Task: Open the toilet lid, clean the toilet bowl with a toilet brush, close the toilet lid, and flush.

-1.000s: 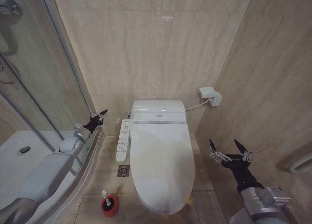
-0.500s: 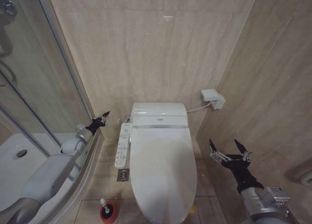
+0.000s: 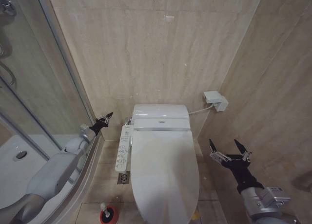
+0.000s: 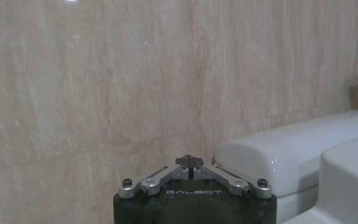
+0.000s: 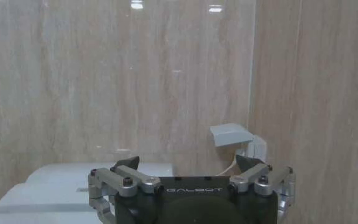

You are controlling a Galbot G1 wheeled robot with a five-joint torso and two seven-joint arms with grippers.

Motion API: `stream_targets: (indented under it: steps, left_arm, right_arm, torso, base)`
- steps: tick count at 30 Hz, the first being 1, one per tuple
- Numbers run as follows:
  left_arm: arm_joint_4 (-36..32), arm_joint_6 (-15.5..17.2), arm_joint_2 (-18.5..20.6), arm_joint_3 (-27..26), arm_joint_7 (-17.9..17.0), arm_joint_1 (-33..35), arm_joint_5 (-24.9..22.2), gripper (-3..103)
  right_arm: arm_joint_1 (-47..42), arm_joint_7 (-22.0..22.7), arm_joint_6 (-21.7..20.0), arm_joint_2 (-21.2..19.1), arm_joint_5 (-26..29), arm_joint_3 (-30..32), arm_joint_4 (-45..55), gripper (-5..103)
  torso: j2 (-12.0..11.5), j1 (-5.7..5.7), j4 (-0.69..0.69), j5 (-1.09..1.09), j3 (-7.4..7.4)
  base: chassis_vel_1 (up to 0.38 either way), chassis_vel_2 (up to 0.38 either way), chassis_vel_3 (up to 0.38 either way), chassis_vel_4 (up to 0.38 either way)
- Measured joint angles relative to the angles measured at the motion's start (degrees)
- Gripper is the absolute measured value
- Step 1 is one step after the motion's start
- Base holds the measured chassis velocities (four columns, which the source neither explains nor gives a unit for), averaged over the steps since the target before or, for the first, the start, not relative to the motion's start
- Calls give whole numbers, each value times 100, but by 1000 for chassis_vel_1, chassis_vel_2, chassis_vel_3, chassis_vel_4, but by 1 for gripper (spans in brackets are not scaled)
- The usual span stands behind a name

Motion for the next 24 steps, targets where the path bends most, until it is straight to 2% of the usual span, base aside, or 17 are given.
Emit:
stream_targets:
  steps: [6, 9, 11, 12, 15, 24]
  left_arm:
    - [102, -30, -55, 11, 121, 63, 71, 0]
    - [190, -48, -51, 58, 328, 43, -28, 0]
    - [337, -78, -57, 140, 641, -36, -259, 0]
    - [337, -78, -57, 140, 641, -36, -259, 0]
    - [405, -101, -60, 280, 986, -112, -431, 0]
    - [555, -106, -153, 513, 1182, -349, -481, 0]
  right_arm:
    - [0, 0, 0, 0, 0, 0, 0, 100]
    - [0, 0, 0, 0, 0, 0, 0, 100]
    - [0, 0, 0, 0, 0, 0, 0, 100]
    - [0, 0, 0, 0, 0, 0, 0, 100]
    - [0, 0, 0, 0, 0, 0, 0, 100]
    - [0, 0, 0, 0, 0, 0, 0, 100]
  torso:
    - [0, 2, 0, -1, 1]
    - [0, 2, 2, -1, 0]
    - [0, 0, 1, -1, 0]
    - [0, 0, 1, -1, 0]
    - [0, 0, 0, 0, 0]
    - [0, 0, -2, 0, 0]
  base:
    - [-39, 34, 32, -32]
    - [0, 0, 0, 0]
    - [0, 0, 0, 0]
    - [0, 0, 0, 0]
    - [0, 0, 0, 0]
    - [0, 0, 0, 0]
